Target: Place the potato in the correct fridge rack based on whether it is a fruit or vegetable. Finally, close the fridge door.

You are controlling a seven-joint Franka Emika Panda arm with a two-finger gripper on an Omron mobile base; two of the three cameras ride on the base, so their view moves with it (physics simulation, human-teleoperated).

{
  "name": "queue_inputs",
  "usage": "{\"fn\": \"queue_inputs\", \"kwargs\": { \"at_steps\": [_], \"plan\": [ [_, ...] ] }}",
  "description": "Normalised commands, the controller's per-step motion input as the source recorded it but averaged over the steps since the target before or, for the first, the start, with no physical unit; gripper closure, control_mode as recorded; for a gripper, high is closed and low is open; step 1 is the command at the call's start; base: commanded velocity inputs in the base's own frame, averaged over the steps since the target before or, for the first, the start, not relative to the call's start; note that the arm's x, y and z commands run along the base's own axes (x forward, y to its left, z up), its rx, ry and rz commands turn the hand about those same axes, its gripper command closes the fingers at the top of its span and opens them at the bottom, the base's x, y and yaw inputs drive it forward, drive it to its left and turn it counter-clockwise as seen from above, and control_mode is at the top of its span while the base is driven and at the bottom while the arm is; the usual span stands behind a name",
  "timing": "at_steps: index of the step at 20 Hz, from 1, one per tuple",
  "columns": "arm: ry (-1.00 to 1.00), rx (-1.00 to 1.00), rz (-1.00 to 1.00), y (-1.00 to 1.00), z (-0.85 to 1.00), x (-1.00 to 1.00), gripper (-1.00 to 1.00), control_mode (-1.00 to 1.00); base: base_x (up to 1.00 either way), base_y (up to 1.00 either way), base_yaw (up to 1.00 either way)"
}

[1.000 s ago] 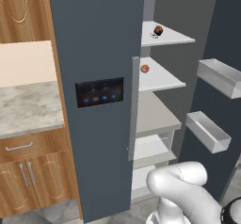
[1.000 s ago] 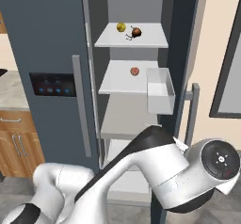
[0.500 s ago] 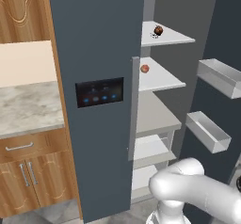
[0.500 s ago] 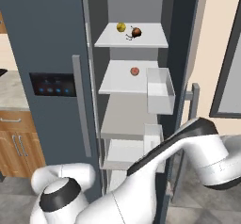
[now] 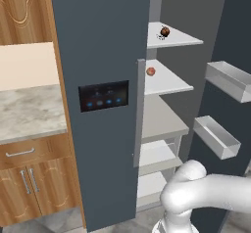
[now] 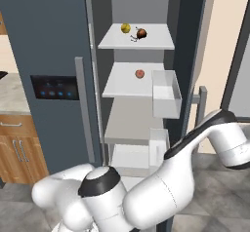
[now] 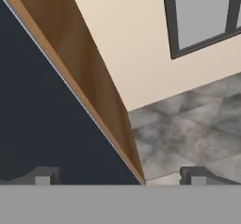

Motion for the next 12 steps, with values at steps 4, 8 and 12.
{"fn": "queue_inputs", "kwargs": {
  "at_steps": [4, 8, 12],
  "plan": [
    [0.0, 0.03, 0.06, -0.38, -0.26, 1.0, -1.0, -1.0, 0.0, 0.0, 0.0],
    [0.0, 0.04, 0.04, -0.24, -0.11, 0.92, -1.0, -1.0, 0.0, 0.0, 0.0],
    [-0.08, 0.06, 0.11, 0.46, 0.01, 0.23, -1.0, -1.0, 0.0, 0.0, 0.0]
  ]
}}
